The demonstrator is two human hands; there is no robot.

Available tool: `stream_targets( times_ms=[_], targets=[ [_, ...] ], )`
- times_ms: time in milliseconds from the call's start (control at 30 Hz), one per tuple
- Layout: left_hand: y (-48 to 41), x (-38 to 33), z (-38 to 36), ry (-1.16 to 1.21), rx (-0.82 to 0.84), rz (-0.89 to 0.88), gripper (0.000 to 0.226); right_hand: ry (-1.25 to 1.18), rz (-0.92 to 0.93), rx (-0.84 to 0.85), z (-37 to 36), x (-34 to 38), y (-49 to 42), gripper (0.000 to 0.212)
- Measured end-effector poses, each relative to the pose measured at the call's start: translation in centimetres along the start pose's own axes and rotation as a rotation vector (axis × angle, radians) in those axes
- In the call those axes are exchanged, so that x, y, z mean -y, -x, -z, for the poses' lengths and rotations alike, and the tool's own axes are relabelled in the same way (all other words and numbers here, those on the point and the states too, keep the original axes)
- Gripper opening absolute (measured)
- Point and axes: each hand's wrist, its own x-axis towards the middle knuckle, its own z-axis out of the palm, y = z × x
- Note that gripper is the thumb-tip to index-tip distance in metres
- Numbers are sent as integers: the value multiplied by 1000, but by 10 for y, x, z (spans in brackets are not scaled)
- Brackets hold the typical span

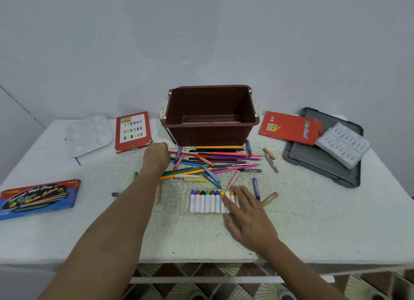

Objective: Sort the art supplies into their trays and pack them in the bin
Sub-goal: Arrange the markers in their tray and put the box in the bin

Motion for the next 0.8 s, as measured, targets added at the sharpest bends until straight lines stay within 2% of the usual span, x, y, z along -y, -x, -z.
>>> stream_targets(
  times_ms=[67,133,233,333,433,533,633,733,800],
  targets=[
    [4,-4,4,-74,-70,-25,17,3,0,4,0,0,0,50],
    [8,-7,9,-104,-207,-49,19,3,5,1,1,0,0,50],
    [15,-11,20,102,-450,-52,23,-8,9,-8,1,0,0,49],
    [24,-18,33,360,-551,-56,24,-3,13,-14,0,-1,0,50],
    [36,-21,39,579,-451,-48,20,4,12,-12,1,0,0,50],
    [52,-18,38,761,-241,-92,10,3,13,-11,0,-1,1,51],
    [71,-14,30,831,-61,-124,11,2,10,-8,1,-1,1,52],
    [89,-10,20,854,-2,-137,16,-1,7,-10,1,0,1,51],
    [99,-9,15,789,40,-180,14,-1,6,-8,1,-1,1,52]
  ],
)
